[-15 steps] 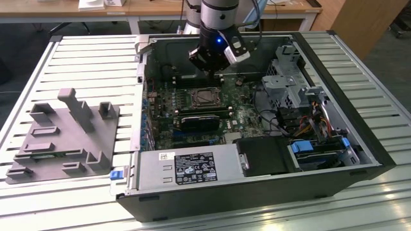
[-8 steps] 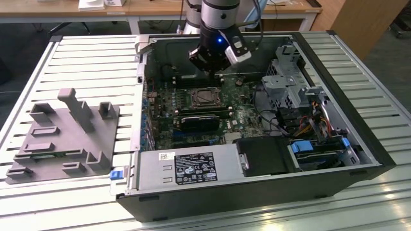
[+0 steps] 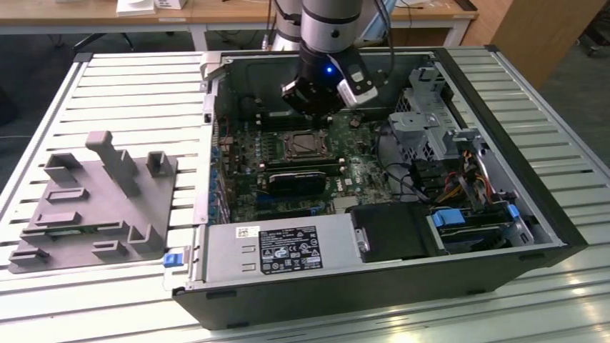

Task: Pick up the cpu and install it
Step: 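Install the second cpu locking lever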

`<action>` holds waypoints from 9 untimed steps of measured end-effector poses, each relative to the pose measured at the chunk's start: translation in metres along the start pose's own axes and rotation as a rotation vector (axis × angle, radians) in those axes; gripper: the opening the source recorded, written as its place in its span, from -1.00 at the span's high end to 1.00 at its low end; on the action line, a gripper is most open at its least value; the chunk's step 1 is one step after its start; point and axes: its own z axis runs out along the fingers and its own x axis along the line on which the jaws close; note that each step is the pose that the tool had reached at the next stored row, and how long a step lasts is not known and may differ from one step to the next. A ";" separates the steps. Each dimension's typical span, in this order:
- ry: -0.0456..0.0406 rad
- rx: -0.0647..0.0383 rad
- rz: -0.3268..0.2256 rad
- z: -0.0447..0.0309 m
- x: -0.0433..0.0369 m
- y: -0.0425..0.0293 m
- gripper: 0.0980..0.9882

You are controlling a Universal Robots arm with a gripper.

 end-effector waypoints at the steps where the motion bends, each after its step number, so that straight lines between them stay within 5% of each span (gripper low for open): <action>1: 0.0041 -0.010 0.000 0.0001 0.0000 -0.0012 0.98; 5: 0.0113 -0.070 0.000 0.0003 -0.0001 -0.0065 0.98; 9: 0.0114 -0.071 0.000 0.0008 -0.0002 -0.0158 0.98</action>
